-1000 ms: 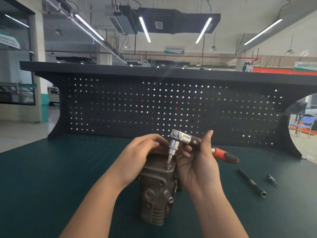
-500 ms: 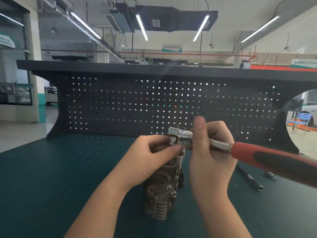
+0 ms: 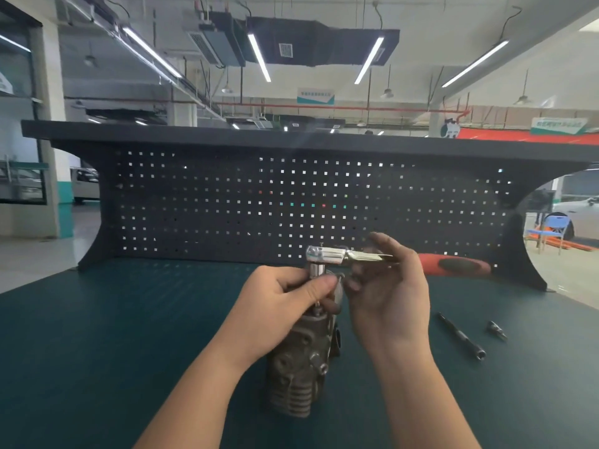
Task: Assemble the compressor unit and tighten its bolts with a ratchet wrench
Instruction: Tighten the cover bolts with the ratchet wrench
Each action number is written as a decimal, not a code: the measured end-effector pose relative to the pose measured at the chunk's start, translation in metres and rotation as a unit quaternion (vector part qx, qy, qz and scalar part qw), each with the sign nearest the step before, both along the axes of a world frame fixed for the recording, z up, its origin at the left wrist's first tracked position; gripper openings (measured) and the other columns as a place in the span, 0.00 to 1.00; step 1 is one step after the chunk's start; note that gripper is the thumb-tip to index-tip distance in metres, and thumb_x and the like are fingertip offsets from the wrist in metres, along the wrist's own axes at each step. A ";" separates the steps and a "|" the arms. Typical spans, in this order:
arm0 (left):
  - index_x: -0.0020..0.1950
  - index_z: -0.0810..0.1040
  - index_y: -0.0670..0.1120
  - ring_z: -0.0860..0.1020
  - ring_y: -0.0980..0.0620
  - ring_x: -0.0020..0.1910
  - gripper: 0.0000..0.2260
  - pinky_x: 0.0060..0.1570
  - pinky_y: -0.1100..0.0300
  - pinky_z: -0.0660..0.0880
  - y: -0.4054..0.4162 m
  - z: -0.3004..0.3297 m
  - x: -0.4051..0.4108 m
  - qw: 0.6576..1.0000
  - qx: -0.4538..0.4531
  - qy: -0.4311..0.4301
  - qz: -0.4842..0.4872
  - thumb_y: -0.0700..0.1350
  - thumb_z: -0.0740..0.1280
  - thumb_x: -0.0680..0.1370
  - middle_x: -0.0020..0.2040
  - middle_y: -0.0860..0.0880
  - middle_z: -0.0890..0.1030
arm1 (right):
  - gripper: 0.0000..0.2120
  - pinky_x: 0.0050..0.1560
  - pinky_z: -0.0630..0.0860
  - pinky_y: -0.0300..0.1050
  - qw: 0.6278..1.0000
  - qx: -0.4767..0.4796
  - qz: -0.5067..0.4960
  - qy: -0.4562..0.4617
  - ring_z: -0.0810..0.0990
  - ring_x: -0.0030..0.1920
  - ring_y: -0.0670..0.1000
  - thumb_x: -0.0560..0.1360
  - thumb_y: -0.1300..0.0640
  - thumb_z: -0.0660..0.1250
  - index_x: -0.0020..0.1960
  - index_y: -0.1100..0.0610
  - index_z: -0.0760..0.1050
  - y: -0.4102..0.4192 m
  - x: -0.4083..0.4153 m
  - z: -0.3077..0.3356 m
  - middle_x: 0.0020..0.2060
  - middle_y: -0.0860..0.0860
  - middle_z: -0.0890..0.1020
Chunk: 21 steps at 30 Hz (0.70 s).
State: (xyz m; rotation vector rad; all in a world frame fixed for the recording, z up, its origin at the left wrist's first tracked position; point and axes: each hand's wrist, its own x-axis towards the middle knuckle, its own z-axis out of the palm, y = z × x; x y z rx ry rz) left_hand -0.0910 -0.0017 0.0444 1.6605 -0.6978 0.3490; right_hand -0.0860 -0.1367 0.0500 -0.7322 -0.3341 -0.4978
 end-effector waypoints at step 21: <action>0.41 0.86 0.51 0.85 0.55 0.39 0.10 0.40 0.69 0.76 0.002 0.001 0.003 1.000 -0.029 -0.011 0.000 0.55 0.68 0.73 0.37 0.49 0.86 | 0.15 0.31 0.64 0.39 0.996 -0.075 -0.050 -0.008 0.67 0.27 0.44 0.77 0.52 0.63 0.34 0.52 0.80 -0.001 0.017 -0.002 0.26 0.46 0.70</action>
